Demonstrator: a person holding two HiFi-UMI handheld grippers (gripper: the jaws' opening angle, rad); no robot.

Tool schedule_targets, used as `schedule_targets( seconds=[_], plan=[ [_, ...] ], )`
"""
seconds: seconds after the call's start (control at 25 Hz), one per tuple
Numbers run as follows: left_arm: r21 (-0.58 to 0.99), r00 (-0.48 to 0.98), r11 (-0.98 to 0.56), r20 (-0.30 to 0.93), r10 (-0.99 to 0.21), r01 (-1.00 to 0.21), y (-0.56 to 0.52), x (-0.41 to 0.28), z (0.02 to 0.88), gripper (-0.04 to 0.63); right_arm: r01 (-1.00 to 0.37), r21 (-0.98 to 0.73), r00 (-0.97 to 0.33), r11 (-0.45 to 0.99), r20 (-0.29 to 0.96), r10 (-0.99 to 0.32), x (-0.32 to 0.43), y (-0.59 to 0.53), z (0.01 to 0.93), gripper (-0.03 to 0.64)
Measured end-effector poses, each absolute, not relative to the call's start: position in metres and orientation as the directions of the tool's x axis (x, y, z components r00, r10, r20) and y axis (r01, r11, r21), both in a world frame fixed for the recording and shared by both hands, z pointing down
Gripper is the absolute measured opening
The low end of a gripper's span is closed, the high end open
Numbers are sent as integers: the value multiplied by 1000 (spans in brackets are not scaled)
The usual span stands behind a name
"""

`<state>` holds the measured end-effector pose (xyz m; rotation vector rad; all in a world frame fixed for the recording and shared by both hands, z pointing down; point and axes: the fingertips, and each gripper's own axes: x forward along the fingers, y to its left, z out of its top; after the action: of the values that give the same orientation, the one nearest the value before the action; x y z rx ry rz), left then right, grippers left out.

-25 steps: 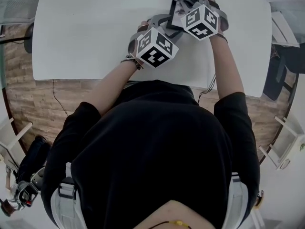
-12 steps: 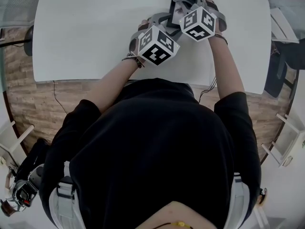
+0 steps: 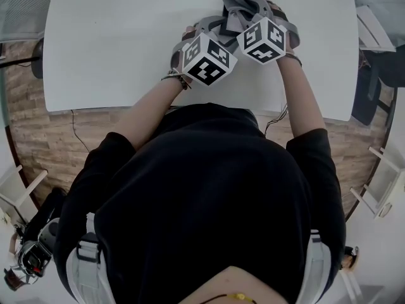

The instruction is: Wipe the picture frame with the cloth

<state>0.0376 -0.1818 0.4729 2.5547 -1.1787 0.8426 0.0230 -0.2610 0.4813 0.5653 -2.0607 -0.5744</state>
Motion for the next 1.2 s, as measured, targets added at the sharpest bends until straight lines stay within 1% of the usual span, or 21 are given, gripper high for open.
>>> schedule_targets(
  seconds=[1.2],
  plan=[
    [-48, 518, -661, 579, -629, -749, -188, 42, 475, 252, -264, 542, -511, 798, 623, -592, 29, -239, 482, 78]
  ],
)
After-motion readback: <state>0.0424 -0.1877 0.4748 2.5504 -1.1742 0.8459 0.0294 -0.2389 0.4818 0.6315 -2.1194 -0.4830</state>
